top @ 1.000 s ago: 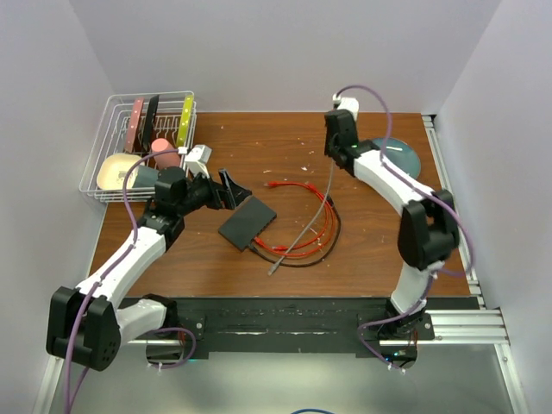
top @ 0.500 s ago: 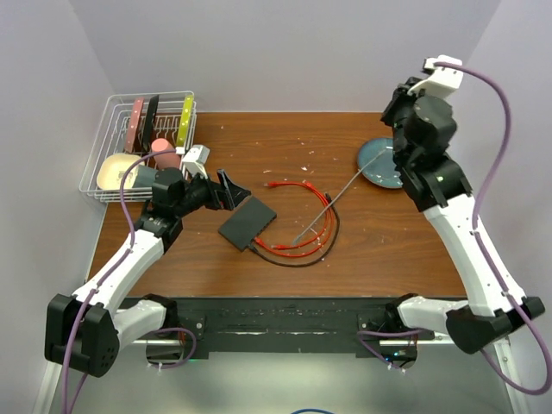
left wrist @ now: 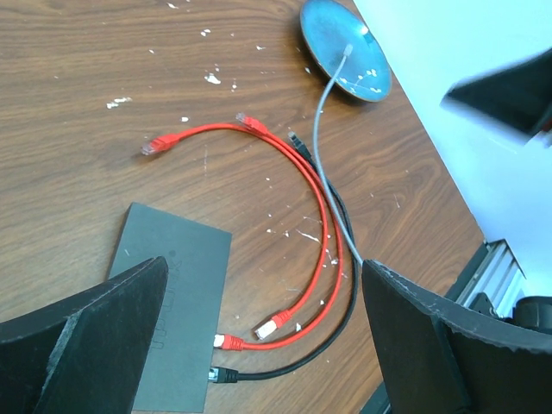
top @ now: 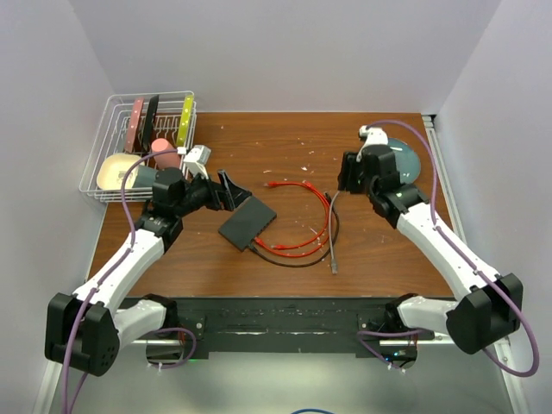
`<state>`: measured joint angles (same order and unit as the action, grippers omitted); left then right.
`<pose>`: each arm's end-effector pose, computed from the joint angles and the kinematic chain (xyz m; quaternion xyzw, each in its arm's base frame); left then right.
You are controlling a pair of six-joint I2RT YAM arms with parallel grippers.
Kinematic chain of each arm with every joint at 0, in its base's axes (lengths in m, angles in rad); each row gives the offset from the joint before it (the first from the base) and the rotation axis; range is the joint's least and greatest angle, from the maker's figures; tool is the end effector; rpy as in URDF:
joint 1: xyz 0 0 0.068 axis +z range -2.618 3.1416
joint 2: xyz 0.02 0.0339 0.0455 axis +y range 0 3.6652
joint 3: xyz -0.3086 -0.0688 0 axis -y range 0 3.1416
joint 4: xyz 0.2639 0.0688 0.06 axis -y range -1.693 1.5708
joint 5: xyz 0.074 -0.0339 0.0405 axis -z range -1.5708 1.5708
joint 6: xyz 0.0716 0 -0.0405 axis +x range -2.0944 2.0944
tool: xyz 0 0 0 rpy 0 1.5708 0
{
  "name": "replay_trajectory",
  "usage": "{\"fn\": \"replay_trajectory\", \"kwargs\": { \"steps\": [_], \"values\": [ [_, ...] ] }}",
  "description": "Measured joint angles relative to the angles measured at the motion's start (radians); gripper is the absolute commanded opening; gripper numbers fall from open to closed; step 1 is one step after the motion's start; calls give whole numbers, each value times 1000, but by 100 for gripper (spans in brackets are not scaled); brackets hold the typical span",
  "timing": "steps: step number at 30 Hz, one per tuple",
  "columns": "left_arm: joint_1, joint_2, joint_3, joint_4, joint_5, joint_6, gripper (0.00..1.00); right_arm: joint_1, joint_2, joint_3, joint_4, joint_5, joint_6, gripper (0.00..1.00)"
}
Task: Insert the plug into the switch port
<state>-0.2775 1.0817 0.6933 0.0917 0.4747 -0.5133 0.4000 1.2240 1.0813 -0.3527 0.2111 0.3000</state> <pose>0.2542 -0.1064 0.3013 0.0470 0.7923 -0.3971 0.4607 0.2928 0.1075 0.3571 0.0112 0.8557 0.0896 0.5095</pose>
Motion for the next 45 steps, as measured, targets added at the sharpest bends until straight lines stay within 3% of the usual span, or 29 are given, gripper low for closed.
{"fn": "replay_trajectory", "kwargs": {
  "steps": [9,15,22,30,31,33,40,45],
  "values": [
    [-20,66,0,24,47,-2,100,14,0,-163,-58,-62,105,52],
    [-26,69,0,33,51,-2,100,45,107,-224,-74,-98,138,51],
    [-26,68,0,35,51,-2,100,163,182,-296,-106,-100,203,49],
    [-26,64,0,34,50,-2,100,268,252,-316,-108,-53,266,23],
    [-26,61,0,34,50,-1,100,272,254,-316,-108,-43,272,10],
    [-26,58,0,33,49,0,100,282,256,-315,-106,-26,284,0],
    [-26,51,-5,26,46,0,100,304,243,-307,-123,3,311,0],
    [-33,58,-5,29,53,0,100,306,113,-298,-158,-10,326,0]
  ]
}}
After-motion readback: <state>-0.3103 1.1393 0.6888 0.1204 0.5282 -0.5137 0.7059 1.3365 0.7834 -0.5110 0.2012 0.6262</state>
